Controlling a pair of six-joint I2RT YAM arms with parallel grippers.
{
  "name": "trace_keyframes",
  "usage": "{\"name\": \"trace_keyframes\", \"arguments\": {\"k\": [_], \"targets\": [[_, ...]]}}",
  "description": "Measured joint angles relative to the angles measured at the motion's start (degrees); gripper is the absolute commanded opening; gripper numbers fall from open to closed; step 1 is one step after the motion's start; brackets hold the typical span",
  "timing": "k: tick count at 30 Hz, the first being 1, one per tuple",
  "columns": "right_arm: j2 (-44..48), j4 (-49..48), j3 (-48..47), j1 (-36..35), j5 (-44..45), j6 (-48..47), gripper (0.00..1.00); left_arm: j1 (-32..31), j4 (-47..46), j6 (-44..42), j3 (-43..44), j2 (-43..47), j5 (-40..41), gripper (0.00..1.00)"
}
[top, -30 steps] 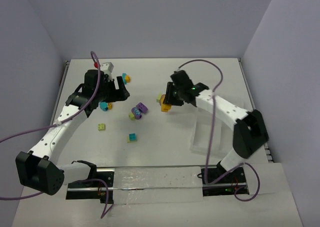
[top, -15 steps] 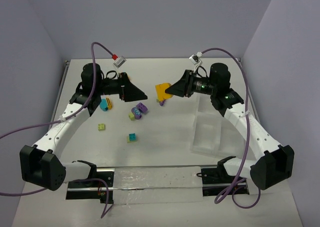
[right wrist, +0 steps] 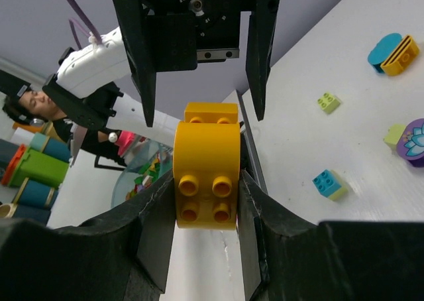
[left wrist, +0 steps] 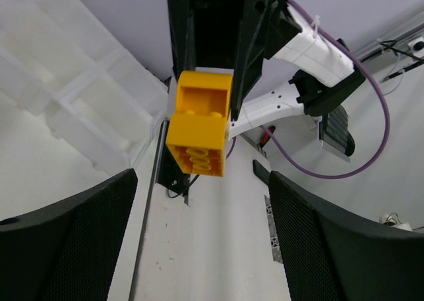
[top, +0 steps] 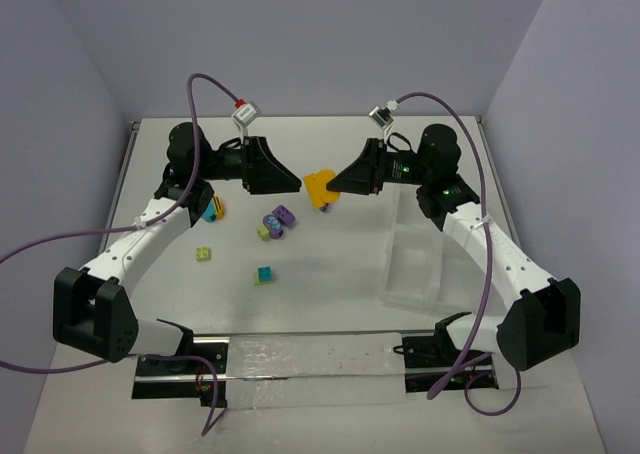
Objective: Sort the legos into containers by color
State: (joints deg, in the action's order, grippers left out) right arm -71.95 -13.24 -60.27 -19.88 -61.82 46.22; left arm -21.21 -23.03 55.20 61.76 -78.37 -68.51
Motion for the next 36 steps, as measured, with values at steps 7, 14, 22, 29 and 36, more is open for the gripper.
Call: {"name": "trace_keyframes", "arguments": {"k": [7, 14, 22, 29, 36], "targets": [[-1.2, -0.2, -0.2, -0.2, -1.7, 0.5, 0.00, -1.8, -8.1, 5.6, 0.0, -1.5, -0.6, 0.72], [-1.5, -1.0, -0.2, -0.5, -2.4, 1.0, 0.00, -3.1, -10.3, 7.4, 0.0, -3.2, -0.8, 0.65], [-1.6, -1.7, -0.2, -0.7, -2.7, 1.0, 0.00, -3.6, -11.0, 7.7, 0.0, -4.6, -0.9, 0.13], [-1.7, 3.4, -1.9, -0.6, -2.5, -2.8, 0.00, -3.6, -11.3, 8.2, 0.0, -5.2, -1.0, 0.00], [0.6, 25.5, -6.8, 5.3, 11.5, -17.1, 0.00, -3.3, -7.4, 5.8, -0.9, -6.0, 1.1, 0.00]]}}
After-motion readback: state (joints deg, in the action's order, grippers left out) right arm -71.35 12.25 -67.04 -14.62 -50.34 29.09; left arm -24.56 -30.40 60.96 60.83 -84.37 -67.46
